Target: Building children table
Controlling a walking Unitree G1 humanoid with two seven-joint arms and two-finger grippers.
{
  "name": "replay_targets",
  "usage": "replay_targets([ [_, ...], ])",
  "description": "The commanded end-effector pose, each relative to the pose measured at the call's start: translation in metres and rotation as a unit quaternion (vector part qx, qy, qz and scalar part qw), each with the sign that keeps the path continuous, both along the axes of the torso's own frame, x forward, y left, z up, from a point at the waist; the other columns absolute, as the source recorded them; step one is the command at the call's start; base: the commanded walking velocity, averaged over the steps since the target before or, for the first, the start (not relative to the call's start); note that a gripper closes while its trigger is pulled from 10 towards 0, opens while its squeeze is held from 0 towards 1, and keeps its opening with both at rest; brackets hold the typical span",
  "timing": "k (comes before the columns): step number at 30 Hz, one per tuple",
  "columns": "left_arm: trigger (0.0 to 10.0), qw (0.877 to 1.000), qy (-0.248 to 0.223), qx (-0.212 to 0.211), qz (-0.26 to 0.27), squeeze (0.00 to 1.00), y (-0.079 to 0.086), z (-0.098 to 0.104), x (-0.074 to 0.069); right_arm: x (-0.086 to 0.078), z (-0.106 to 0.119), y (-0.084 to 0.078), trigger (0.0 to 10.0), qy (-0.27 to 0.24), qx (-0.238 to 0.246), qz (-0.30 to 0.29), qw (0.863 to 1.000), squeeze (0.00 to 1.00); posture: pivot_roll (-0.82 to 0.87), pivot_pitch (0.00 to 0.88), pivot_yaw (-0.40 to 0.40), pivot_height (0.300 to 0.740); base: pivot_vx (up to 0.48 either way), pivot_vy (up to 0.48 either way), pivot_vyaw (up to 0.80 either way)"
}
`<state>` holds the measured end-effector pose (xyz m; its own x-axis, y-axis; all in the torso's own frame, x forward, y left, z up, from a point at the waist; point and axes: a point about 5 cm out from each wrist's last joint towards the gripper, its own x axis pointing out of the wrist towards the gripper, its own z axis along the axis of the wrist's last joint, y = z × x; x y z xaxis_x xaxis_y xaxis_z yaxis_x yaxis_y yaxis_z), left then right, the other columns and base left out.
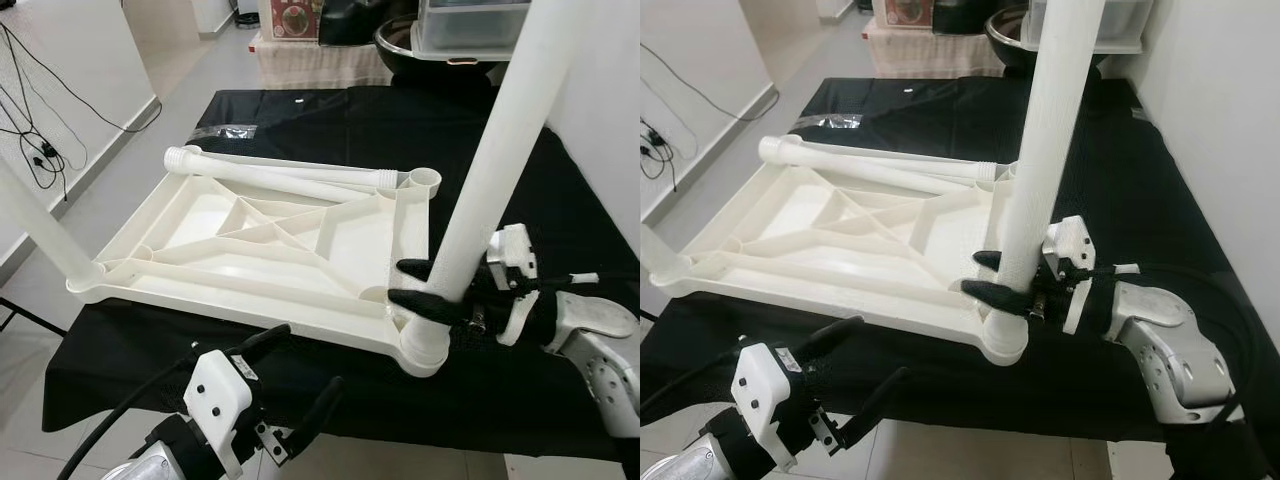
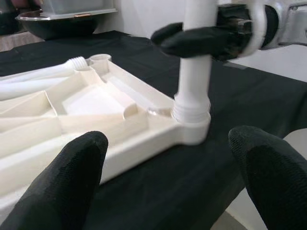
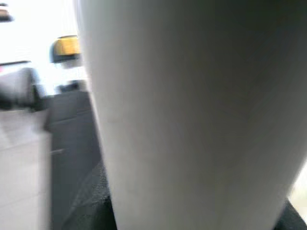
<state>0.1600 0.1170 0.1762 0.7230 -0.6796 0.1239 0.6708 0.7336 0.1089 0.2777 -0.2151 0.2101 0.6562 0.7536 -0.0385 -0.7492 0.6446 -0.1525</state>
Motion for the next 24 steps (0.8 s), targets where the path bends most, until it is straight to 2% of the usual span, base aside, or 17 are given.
replay_targets([
  [1,10.0,1.0,0.011,0.004,0.005,0.0,0.003,-0.004,0.0,0.004,-0.016,-0.018,0.0,0.033,-0.045,-0.076,0.996,0.0,0.06,0.132,0.005,0.74,0.0,0.0,0.0],
  [2,10.0,1.0,0.011,0.004,0.005,0.0,0.003,-0.004,0.001,0.008,-0.015,-0.027,0.0,0.026,-0.059,-0.132,0.989,0.0,0.06,0.132,0.005,0.74,0.0,0.0,0.0],
  [5,10.0,1.0,0.01,0.004,0.004,0.0,0.003,-0.002,0.004,0.018,-0.01,-0.047,0.0,0.009,-0.095,-0.291,0.952,0.0,0.06,0.127,0.007,0.74,0.0,0.0,0.0],
  [7,10.0,1.0,0.01,0.004,0.004,0.0,0.003,-0.002,0.004,0.018,-0.01,-0.047,0.0,0.009,-0.095,-0.291,0.952,0.0,0.06,0.127,0.007,0.74,0.0,0.0,0.0],
  [8,10.0,1.0,0.009,0.004,0.004,0.0,0.002,-0.002,0.004,0.019,-0.01,-0.052,0.0,0.012,-0.108,-0.352,0.93,0.0,0.06,0.126,0.007,0.74,0.0,0.0,0.0],
  [9,10.0,1.0,0.009,0.003,0.003,0.0,0.002,-0.001,0.004,0.019,-0.008,-0.051,0.0,0.012,-0.097,-0.408,0.908,0.0,0.06,0.125,0.007,0.74,0.0,0.0,0.0],
  [10,10.0,1.0,0.009,0.003,0.003,0.0,0.002,-0.001,0.004,0.019,-0.008,-0.051,0.0,0.012,-0.097,-0.408,0.908,0.0,0.06,0.125,0.007,0.74,0.0,0.0,0.0],
  [11,10.0,1.0,0.009,0.002,0.002,0.0,0.001,-0.001,0.005,0.02,-0.006,-0.036,0.0,0.009,-0.08,-0.425,0.902,0.0,0.06,0.123,0.01,0.74,0.0,0.0,0.0],
  [12,10.0,1.0,0.009,0.001,0.001,0.0,0.0,-0.001,0.005,0.02,-0.003,-0.018,0.0,0.004,-0.062,-0.423,0.904,0.0,0.06,0.121,0.007,0.74,0.0,0.0,0.0],
  [13,10.0,1.0,0.009,0.001,0.001,0.0,0.0,-0.001,0.005,0.02,-0.003,-0.018,0.0,0.004,-0.062,-0.423,0.904,0.0,0.06,0.121,0.007,0.74,0.0,0.0,0.0],
  [16,10.0,1.0,0.008,-0.001,-0.001,0.0,-0.002,-0.001,0.006,0.023,0.0,0.021,0.0,-0.008,-0.033,-0.397,0.917,0.0,0.06,0.121,-0.001,0.74,0.0,0.0,0.0],
  [17,10.0,1.0,0.008,-0.001,-0.001,0.0,-0.002,-0.001,0.006,0.023,0.0,0.021,0.0,-0.008,-0.033,-0.397,0.917,0.0,0.06,0.121,-0.001,0.74,0.0,0.0,0.0],
  [19,10.0,1.0,0.008,-0.002,0.0,0.0,-0.003,-0.001,0.006,0.025,0.002,0.036,0.0,-0.009,-0.021,-0.382,0.924,0.0,0.06,0.123,-0.003,0.74,0.0,0.0,0.0],
  [20,10.0,1.0,0.008,-0.002,0.0,0.0,-0.003,-0.001,0.006,0.025,0.002,0.036,0.0,-0.009,-0.021,-0.382,0.924,0.0,0.06,0.123,-0.003,0.74,0.0,0.0,0.0],
  [21,10.0,1.0,0.008,-0.003,0.001,0.0,-0.002,-0.001,0.007,0.026,0.003,0.045,0.0,-0.01,-0.016,-0.362,0.932,0.0,0.06,0.123,-0.004,0.74,0.0,0.0,0.0],
  [22,10.0,1.0,0.008,-0.003,0.002,0.0,-0.002,-0.001,0.007,0.027,0.005,0.051,10.0,-0.009,-0.007,-0.34,0.94,0.0,0.06,0.128,-0.007,0.74,0.0,0.0,0.0],
  [24,10.0,1.0,0.009,-0.003,0.003,0.0,-0.002,-0.002,0.007,0.027,0.007,0.055,10.0,-0.009,-0.001,-0.327,0.945,0.0,0.06,0.13,-0.008,0.74,0.0,0.0,0.0],
])
